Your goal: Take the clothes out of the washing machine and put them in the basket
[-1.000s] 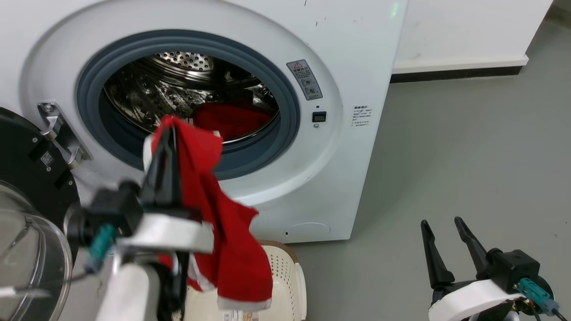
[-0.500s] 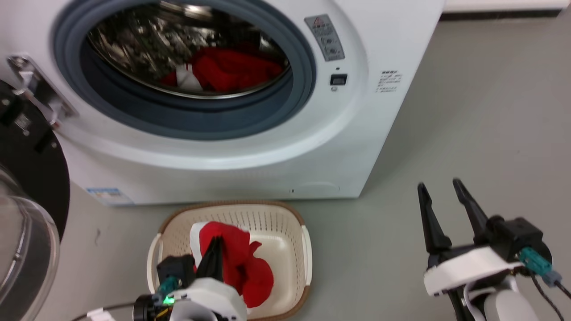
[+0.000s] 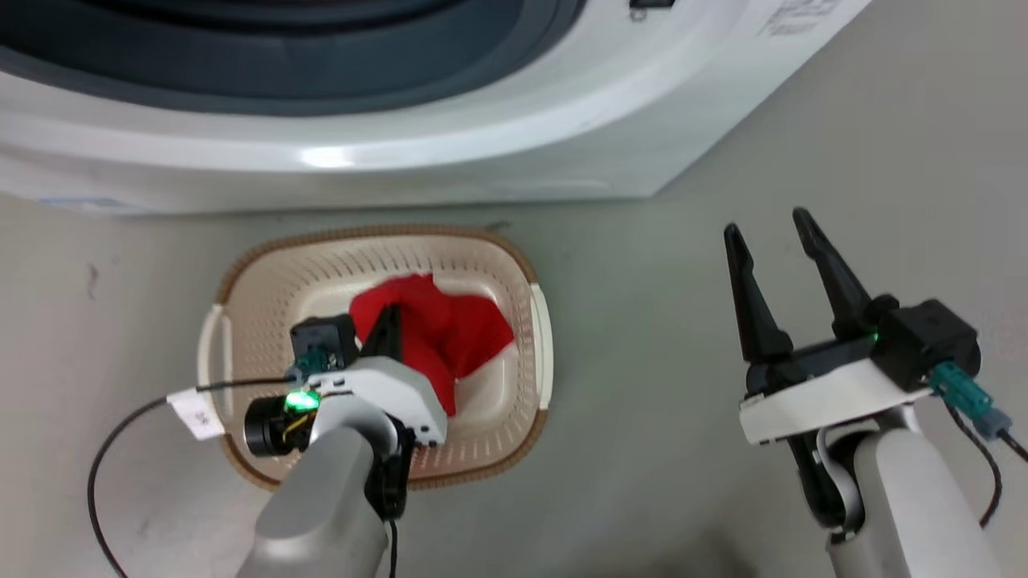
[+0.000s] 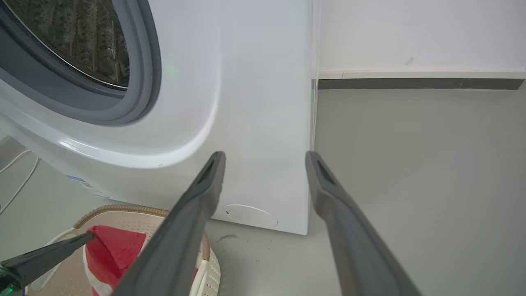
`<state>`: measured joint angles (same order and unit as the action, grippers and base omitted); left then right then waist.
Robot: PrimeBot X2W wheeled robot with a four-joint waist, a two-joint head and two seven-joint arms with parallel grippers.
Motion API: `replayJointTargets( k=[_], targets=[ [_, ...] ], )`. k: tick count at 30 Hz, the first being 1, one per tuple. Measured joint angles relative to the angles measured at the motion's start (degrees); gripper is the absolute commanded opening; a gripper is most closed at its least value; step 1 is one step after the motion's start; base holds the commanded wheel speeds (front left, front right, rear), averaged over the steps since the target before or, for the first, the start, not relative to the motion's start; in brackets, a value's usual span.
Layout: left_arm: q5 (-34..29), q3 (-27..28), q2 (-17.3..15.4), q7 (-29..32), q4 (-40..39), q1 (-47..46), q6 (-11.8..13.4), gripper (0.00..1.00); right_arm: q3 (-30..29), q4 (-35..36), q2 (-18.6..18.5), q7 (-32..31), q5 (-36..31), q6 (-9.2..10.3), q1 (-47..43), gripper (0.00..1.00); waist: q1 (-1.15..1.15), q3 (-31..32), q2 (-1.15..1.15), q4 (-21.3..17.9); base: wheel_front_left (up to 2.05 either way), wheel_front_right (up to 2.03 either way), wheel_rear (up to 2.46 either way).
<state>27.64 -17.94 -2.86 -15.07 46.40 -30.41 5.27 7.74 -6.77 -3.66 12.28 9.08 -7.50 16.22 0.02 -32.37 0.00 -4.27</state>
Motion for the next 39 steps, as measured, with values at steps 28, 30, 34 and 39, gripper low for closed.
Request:
replayJointTargets(
  k=[28,30,34,39],
  targets=[
    [-4.9,5.8,-0.2,0.0,11.6,0.0,-3.4,1.0,-0.3,-7.1,0.0,2.8,-0.7,0.0,2.8,1.0,-0.01,-2.5,0.0,-3.9,0.0,0.0,0.0],
    [-4.6,5.7,-0.1,0.0,10.0,2.4,-4.1,1.0,-0.9,-7.4,0.0,2.8,-1.5,0.0,1.6,1.0,-0.01,0.5,0.0,-3.2,0.0,0.0,0.0],
    [-3.2,4.4,-0.1,0.0,6.3,6.9,-4.6,1.0,-2.8,-7.6,0.1,2.8,-3.7,-0.01,-0.3,1.0,-0.02,6.2,0.0,-1.8,0.0,0.0,0.0],
    [-2.0,3.3,-0.1,0.0,1.1,11.3,-4.1,1.0,-5.9,-6.2,0.4,2.2,-6.1,0.0,-3.5,1.0,-0.03,12.7,0.0,0.0,0.0,0.0,0.0]
  ],
)
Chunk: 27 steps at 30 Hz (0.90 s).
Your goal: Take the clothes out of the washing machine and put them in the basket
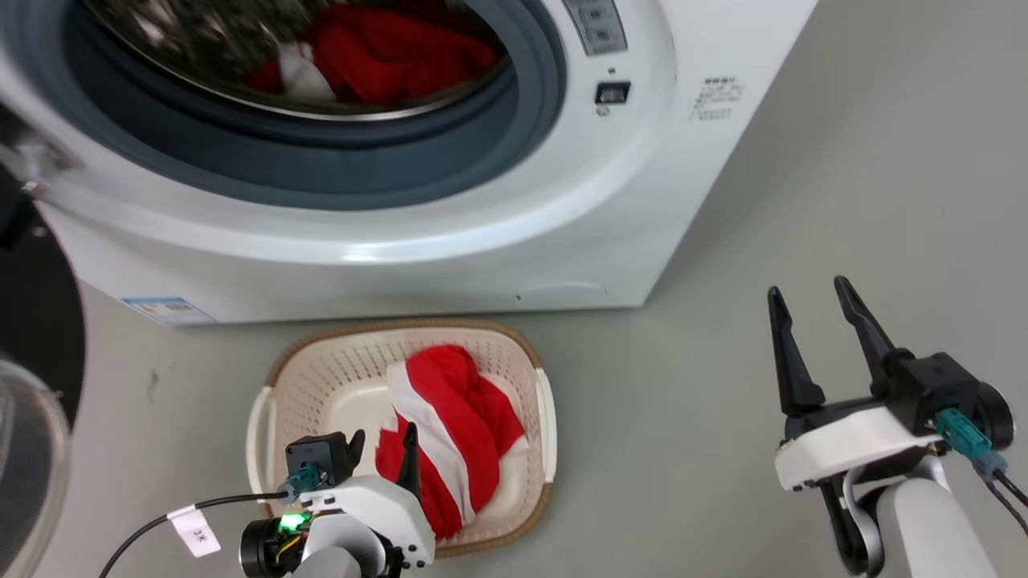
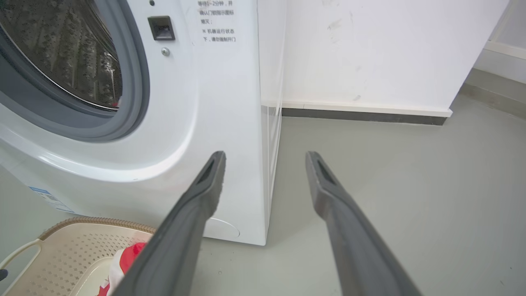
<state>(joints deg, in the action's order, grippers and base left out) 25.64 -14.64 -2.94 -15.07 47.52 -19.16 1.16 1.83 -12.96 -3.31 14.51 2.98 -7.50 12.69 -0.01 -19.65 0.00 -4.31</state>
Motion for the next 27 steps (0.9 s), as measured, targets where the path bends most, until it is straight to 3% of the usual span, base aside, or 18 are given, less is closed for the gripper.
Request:
replayJointTargets(
  k=[8,16,22,27],
  targets=[
    [-3.2,0.5,0.0,0.0,-12.9,4.7,2.7,1.0,-2.7,3.8,0.3,-2.5,-2.4,0.0,-3.9,1.0,0.0,7.3,0.0,2.9,0.0,0.0,0.0],
    [-8.7,1.0,0.0,0.0,-24.8,5.6,5.0,1.0,-3.7,7.7,0.4,-4.5,-1.7,-0.01,-7.2,1.0,-0.01,10.5,0.0,5.2,0.0,0.0,0.0],
    [-9.2,-0.2,0.0,0.0,-25.6,0.8,4.9,1.0,-4.1,10.5,0.4,-6.0,-1.6,0.0,-8.9,1.0,0.0,10.1,0.0,6.3,0.0,0.0,0.0],
    [-8.7,-0.6,0.0,0.0,-21.4,-7.2,3.8,1.0,-4.0,13.3,0.4,-6.9,-1.6,-0.01,-9.3,1.0,0.0,7.9,0.0,6.5,0.0,0.0,0.0]
  ],
)
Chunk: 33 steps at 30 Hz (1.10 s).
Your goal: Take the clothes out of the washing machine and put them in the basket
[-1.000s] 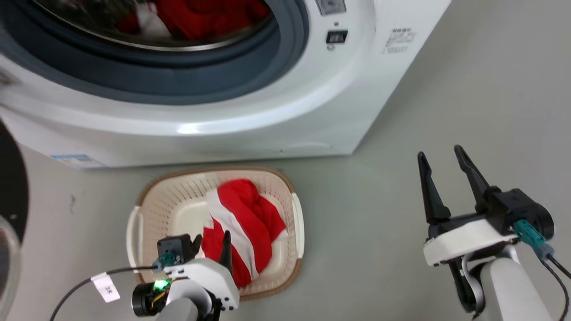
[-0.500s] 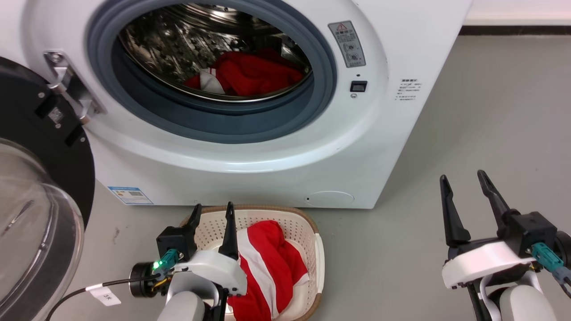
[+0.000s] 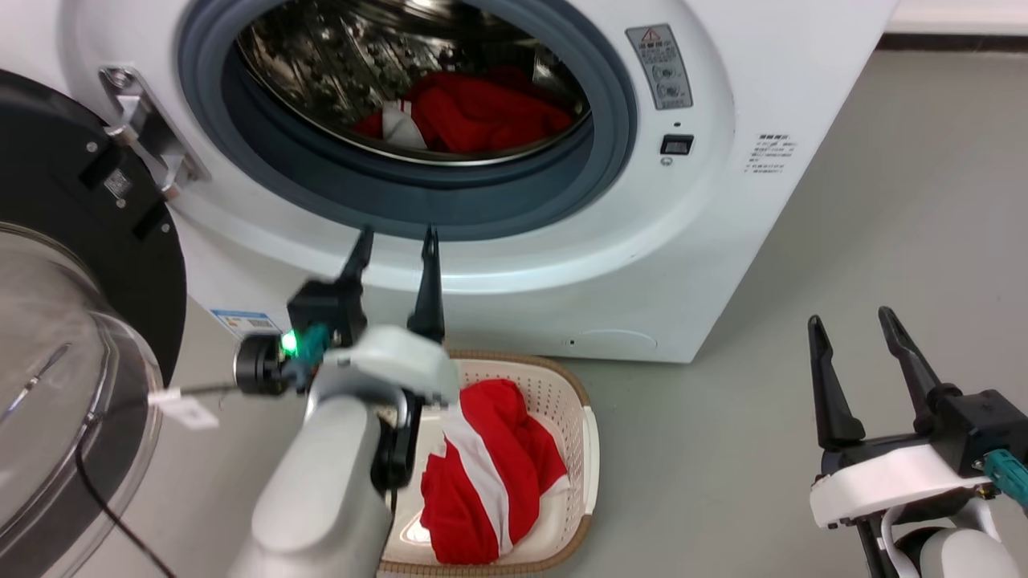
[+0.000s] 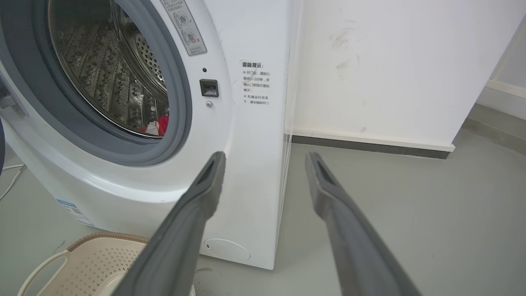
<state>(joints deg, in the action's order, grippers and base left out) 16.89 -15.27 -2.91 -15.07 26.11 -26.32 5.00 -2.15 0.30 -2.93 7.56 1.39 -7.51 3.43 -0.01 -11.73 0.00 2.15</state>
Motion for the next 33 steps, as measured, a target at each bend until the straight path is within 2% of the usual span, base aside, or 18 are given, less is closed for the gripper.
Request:
replayJointTargets(
  k=[6,7,16,25,33],
  targets=[
    [1.2,-0.4,0.0,0.0,7.9,-11.4,-0.8,1.0,1.2,3.0,0.0,-0.8,0.0,0.0,1.4,1.0,0.0,-4.7,0.0,-0.6,0.0,0.0,0.0],
    [2.0,-0.4,0.0,0.0,13.3,-17.4,-1.3,1.0,1.5,4.2,0.0,-0.8,0.2,0.0,2.4,1.0,0.01,-7.6,0.0,-1.2,0.0,0.0,0.0],
    [2.0,-0.6,-0.8,2.9,30.2,-35.7,-1.6,1.0,3.6,5.0,0.0,0.1,2.3,0.0,5.3,1.0,0.02,-16.5,0.0,-4.0,0.0,0.0,0.0],
    [0.4,-1.7,-6.2,12.2,41.4,-50.2,-1.3,1.0,7.5,0.8,0.0,2.9,5.8,0.01,8.1,1.0,0.02,-22.6,0.0,-10.3,0.0,0.0,0.0],
    [-1.3,-3.3,-13.0,23.0,45.4,-59.0,-0.7,1.0,11.5,-3.1,0.0,5.5,9.6,0.0,9.6,1.0,0.02,-27.1,0.0,-16.9,0.0,0.0,0.0]
  ],
)
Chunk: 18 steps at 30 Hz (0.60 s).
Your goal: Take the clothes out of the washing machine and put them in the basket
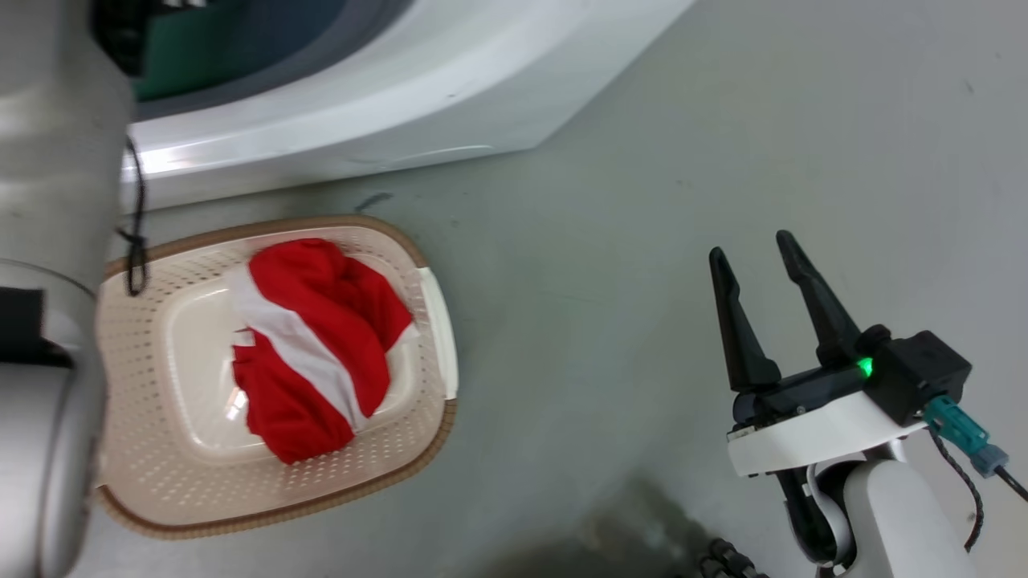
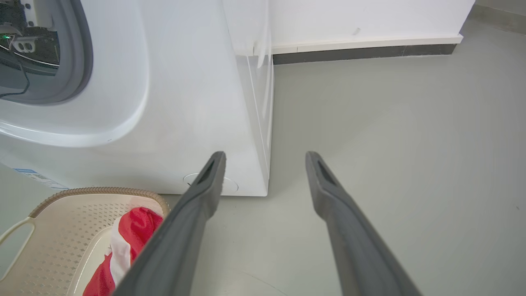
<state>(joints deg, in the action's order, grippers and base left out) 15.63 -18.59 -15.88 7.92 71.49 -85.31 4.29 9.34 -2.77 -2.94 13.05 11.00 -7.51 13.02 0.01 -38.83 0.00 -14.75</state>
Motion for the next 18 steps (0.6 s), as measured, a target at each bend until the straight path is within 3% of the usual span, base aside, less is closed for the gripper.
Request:
replayJointTargets(
  k=[9,18],
  targets=[
    [-1.4,-1.7,-6.9,11.5,1.4,-4.3,-0.7,1.0,3.8,-4.0,0.0,1.5,3.1,0.01,0.5,1.0,0.0,-3.2,0.0,-6.2,0.0,0.0,0.0],
    [-1.5,-2.8,-9.6,18.1,1.4,-6.4,-0.6,1.0,6.2,-5.4,0.0,1.9,5.0,0.01,0.0,1.0,0.0,-4.7,0.0,-8.6,0.0,0.0,0.0]
  ],
)
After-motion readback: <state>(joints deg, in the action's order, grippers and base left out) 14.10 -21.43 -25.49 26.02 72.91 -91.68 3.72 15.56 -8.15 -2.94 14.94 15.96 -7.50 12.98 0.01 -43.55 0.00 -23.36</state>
